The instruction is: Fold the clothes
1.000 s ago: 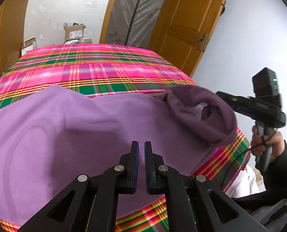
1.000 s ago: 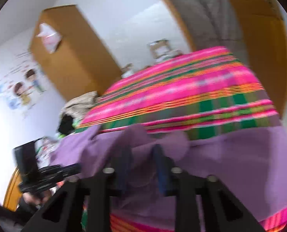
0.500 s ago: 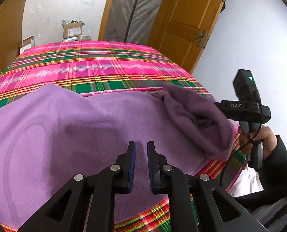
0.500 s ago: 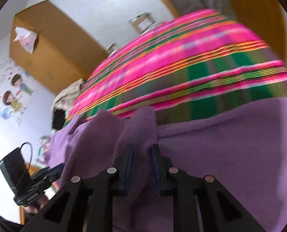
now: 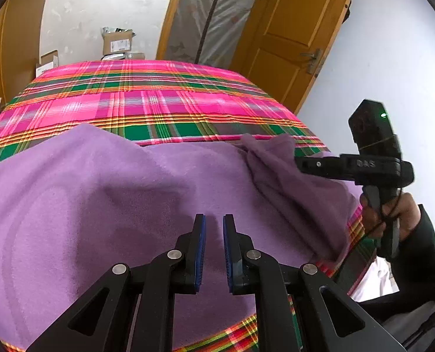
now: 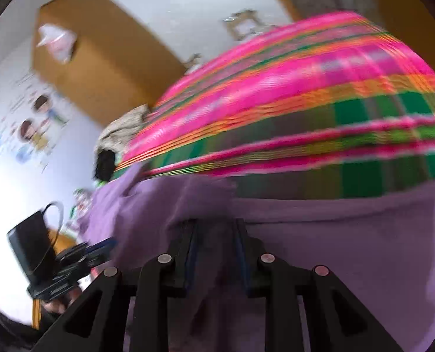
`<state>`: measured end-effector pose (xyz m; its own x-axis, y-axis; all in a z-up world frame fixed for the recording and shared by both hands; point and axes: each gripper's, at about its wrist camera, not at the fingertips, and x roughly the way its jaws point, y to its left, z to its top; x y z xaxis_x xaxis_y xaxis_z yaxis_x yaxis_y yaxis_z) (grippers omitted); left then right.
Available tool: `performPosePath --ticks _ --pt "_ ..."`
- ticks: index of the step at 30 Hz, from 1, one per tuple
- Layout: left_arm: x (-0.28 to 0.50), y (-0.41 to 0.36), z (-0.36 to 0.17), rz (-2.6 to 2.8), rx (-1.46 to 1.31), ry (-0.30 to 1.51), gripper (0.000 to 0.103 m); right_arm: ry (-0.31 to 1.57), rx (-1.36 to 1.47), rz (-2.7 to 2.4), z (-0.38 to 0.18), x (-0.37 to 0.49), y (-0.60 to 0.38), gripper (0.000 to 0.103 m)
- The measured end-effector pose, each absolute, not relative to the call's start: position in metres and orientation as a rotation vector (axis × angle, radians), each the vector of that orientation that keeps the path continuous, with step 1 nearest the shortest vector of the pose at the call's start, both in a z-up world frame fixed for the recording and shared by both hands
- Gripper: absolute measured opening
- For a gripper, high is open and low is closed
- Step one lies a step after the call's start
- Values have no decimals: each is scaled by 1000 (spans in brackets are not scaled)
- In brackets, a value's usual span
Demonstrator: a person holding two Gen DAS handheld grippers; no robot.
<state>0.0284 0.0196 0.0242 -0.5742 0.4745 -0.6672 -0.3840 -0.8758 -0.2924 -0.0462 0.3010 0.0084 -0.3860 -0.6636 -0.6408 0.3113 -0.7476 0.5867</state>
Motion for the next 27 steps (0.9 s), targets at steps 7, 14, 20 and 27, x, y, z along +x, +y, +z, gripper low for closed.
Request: performPosePath --ticks 7,14,20,27 --pt "24 21 20 2405 -1085 -167 12 -389 1267 -2199 10 -65 286 21" --pt "23 17 19 2415 -1092 -176 12 -370 1231 -2361 15 -89 301 24" --pt "17 20 16 2404 -1100 -180 12 -426 1167 -2305 24 -71 323 24" --pt "10 34 16 2369 -1098 -171 12 -429 1264 -2112 2 -62 303 24"
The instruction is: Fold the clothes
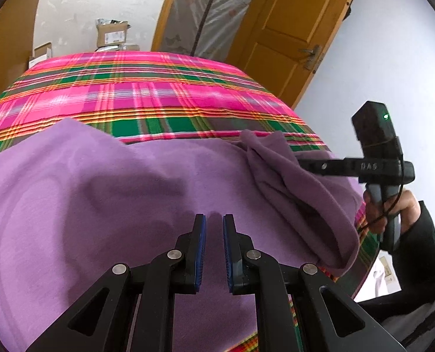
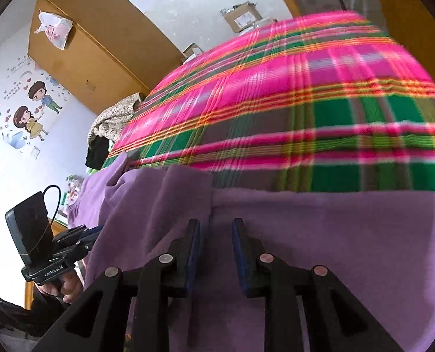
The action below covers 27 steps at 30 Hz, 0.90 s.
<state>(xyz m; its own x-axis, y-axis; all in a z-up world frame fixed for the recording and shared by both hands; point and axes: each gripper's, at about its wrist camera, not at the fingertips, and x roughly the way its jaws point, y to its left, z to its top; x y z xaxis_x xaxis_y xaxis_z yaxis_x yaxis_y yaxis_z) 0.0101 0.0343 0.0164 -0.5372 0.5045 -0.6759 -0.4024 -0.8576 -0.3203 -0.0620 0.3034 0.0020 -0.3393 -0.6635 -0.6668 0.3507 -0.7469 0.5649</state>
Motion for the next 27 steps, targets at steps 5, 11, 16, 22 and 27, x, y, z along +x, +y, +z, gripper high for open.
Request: performPosePath --ticks 5,11,16,22,27 --pt "8 34 24 2334 -1074 -289 43 -427 1242 -2003 1 -63 276 24" --pt "4 39 23 2290 -1097 -368 51 -415 1225 -1938 0 -60 256 27" --pt "8 53 23 2273 -1107 -321 51 -377 1193 -1874 4 -50 238 28" --pt "9 39 29 2321 -1082 -362 51 -324 1185 -1801 5 -41 219 28" --pt "5 36 32 2330 -1080 -367 52 -285 1174 -1783 7 -35 212 30"
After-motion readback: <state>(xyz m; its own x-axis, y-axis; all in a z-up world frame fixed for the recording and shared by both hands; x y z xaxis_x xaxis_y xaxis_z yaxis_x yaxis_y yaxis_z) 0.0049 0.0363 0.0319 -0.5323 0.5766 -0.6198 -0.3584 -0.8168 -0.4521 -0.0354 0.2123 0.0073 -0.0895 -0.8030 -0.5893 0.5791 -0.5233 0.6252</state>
